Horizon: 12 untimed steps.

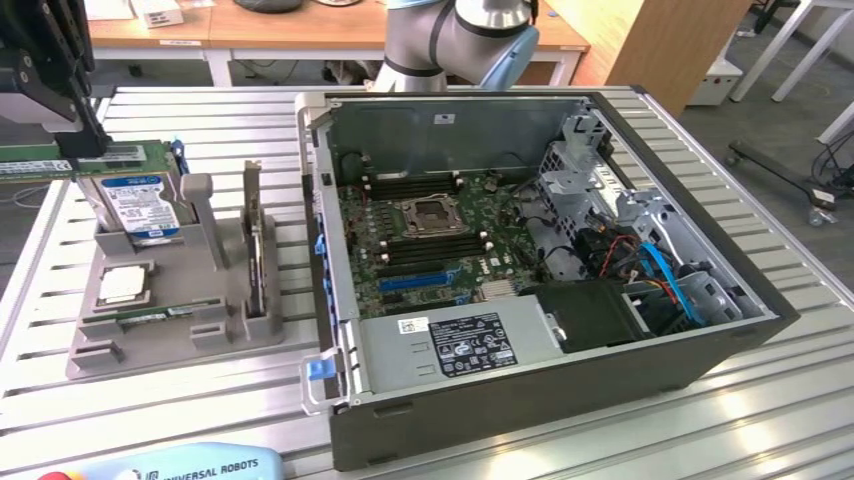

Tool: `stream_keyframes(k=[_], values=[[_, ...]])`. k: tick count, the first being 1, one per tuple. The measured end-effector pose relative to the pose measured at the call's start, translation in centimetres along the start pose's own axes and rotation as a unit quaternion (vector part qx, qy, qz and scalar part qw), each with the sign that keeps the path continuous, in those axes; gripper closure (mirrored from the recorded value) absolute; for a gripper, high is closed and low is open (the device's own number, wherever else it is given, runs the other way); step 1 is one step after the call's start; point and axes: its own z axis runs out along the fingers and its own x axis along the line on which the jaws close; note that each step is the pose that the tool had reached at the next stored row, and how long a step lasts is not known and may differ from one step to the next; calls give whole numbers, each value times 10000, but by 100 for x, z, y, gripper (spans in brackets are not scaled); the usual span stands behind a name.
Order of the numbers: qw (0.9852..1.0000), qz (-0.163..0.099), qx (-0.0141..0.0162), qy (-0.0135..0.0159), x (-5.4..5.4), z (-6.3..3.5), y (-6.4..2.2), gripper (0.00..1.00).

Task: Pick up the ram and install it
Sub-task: 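Pick up the ram and move it above insertion slot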

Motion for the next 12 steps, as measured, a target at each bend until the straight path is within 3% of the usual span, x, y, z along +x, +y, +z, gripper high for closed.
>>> stream_keyframes(k=[12], values=[[10000, 1, 0, 0, -38, 1, 0, 89]])
